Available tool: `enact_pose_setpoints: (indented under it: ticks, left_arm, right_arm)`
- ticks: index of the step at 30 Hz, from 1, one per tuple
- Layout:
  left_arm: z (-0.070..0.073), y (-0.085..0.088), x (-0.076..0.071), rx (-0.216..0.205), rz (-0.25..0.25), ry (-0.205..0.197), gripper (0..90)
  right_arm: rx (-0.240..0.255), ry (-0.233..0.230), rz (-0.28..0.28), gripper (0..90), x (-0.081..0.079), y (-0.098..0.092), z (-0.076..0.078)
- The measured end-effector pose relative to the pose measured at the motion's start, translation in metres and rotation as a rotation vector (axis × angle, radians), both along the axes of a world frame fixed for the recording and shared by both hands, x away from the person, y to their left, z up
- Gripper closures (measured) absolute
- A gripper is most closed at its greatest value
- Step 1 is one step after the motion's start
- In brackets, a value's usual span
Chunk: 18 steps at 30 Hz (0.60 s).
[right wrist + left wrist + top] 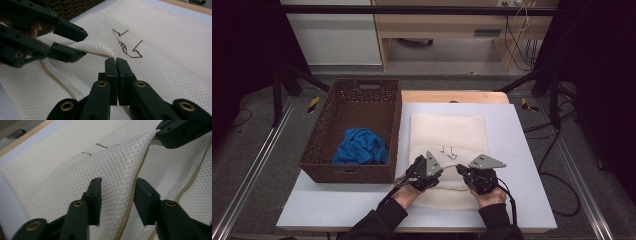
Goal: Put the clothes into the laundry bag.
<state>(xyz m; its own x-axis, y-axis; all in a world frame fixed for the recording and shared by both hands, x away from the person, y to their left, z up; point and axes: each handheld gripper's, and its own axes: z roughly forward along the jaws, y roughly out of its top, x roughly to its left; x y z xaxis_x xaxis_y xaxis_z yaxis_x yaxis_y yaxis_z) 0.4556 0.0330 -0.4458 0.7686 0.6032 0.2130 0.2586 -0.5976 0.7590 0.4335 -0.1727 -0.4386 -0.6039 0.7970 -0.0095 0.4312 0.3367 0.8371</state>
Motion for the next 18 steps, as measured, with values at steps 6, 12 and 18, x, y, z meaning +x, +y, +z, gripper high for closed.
enact_pose_setpoints:
  ticks: [6, 12, 18]
  left_arm:
    - [0.003, 0.001, -0.002, 0.016, -0.007, -0.02, 85.3]
    - [0.009, 0.007, 0.0, -0.037, 0.011, -0.005, 86.1]
    - [0.016, 0.013, 0.0, -0.098, 0.028, 0.015, 86.1]
  right_arm:
    - [-0.013, -0.001, 0.013, 88.3, 0.0, 0.004, -0.001]
    - [-0.011, -0.037, 0.017, 78.7, -0.004, 0.004, 0.001]
    - [-0.014, -0.048, 0.007, 62.9, -0.005, 0.007, 0.002]
